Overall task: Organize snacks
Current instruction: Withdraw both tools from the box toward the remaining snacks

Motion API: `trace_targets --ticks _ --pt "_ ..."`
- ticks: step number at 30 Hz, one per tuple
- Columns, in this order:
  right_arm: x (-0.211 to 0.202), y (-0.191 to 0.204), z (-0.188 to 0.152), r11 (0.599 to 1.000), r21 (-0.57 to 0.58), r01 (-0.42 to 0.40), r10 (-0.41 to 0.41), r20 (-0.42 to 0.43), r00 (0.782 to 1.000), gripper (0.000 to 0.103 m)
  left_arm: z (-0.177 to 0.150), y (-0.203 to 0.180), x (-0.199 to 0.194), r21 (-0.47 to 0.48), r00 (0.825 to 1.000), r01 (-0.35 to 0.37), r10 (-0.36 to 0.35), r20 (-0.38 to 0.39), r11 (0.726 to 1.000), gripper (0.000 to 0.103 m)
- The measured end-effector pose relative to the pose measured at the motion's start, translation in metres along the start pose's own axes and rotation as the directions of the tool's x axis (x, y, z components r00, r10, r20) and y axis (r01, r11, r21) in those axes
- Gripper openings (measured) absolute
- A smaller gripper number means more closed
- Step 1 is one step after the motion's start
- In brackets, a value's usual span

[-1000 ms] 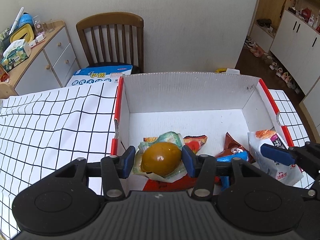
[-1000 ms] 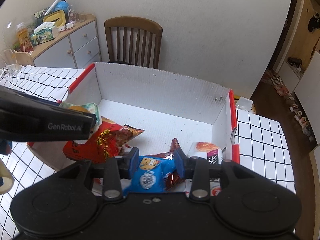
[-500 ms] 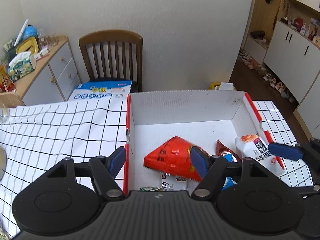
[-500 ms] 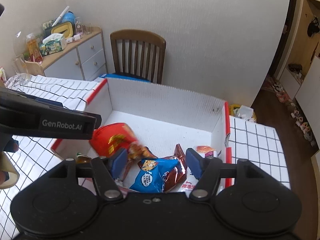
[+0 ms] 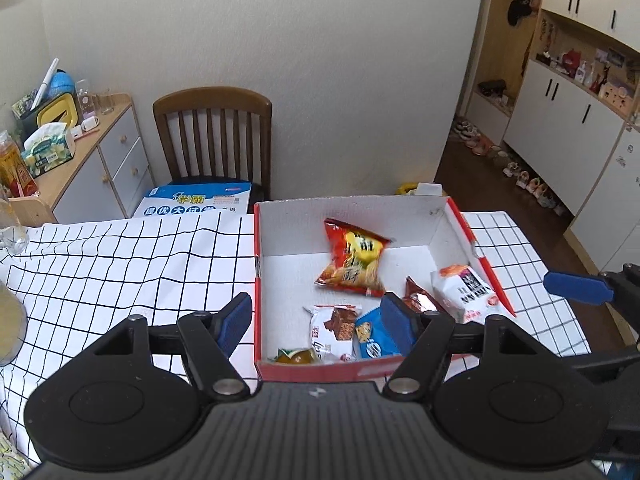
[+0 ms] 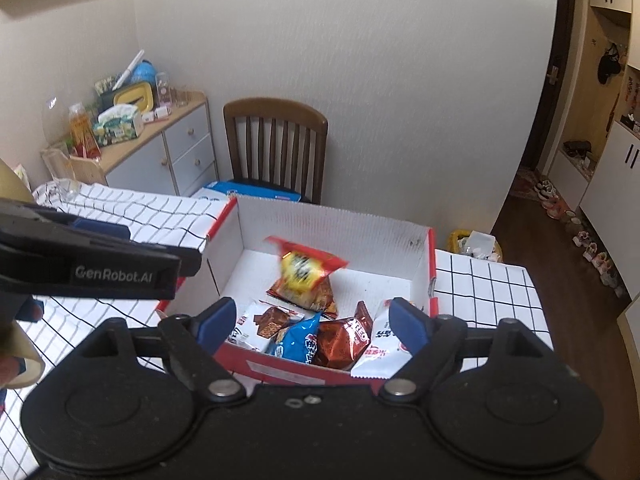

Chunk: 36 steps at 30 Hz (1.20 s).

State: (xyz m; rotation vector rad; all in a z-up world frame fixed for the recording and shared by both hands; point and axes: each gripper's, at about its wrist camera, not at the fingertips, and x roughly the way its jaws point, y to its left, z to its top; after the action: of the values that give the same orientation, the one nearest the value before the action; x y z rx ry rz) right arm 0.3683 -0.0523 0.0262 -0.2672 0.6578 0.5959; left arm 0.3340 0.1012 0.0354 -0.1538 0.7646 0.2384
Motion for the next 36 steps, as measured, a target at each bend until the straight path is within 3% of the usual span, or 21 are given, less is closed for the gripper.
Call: trace_targets --ticks 14,18,26,33,36 --pt "-0.054 0.007 -0.024 0.999 0.036 0.004 -0.005 0.03 1.0 0.089 -0.034 -0.001 -0.058 0.031 0.998 0.029 -0.031 0.049 0.999 0.07" --pt "-0.073 0.009 -0.037 0.999 0.049 -0.007 0.005 0.042 0.999 0.09 -0.048 0.0 -0.073 0.043 0.996 0.047 -0.05 0.07 0.998 0.078" --pt "-0.108 0.016 -0.069 0.998 0.056 -0.007 0.003 0.07 0.998 0.102 -0.078 0.0 -0.094 0.046 0.992 0.09 -0.094 0.088 0.995 0.079" --pt "-0.123 0.022 -0.098 0.998 0.068 0.004 -0.008 0.067 0.998 0.103 -0.105 -0.001 -0.105 0.035 0.987 0.131 -0.133 0.092 0.991 0.079" --pt "-0.127 0.023 -0.112 0.997 0.083 0.001 -0.006 0.059 0.998 0.103 -0.117 -0.001 -0.105 0.028 0.987 0.135 -0.137 0.086 0.99 0.084"
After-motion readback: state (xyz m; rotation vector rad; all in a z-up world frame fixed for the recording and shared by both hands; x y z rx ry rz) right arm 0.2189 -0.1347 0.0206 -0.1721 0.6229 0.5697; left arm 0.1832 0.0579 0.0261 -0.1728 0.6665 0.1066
